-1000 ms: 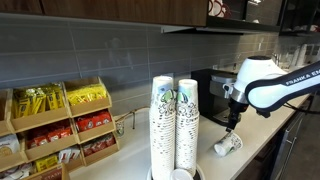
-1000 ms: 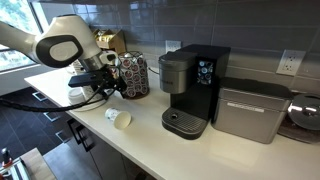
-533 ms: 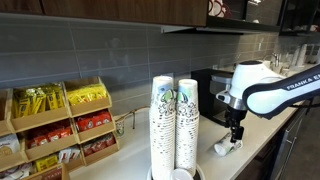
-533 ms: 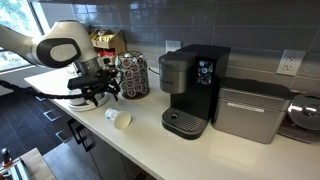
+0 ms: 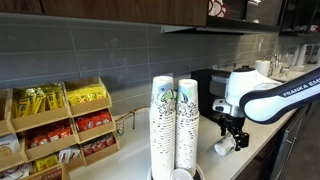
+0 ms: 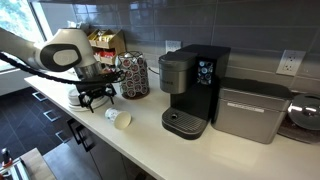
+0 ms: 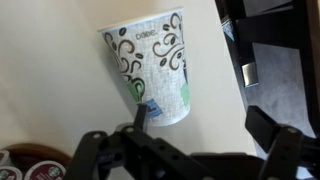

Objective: Pick up the coffee cup from the counter and place it on the stacked cups on the right

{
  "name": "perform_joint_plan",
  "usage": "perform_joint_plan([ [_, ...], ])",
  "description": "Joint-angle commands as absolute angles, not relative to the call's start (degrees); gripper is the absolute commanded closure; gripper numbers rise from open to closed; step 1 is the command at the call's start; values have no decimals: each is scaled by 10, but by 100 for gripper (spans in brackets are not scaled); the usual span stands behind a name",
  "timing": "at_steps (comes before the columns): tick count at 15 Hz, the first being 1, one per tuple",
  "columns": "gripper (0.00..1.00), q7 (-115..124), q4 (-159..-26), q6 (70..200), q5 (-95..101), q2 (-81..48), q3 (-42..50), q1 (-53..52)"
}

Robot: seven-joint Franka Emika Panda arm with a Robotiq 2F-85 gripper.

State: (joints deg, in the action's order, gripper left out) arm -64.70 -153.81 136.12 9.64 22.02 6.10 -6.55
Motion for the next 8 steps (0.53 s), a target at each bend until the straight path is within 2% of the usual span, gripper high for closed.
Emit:
perform_joint_plan([
  [1, 0, -718, -1543, 1370, 113, 201, 57, -67],
  [8, 0, -742, -1544, 1424, 122, 170, 37, -58],
])
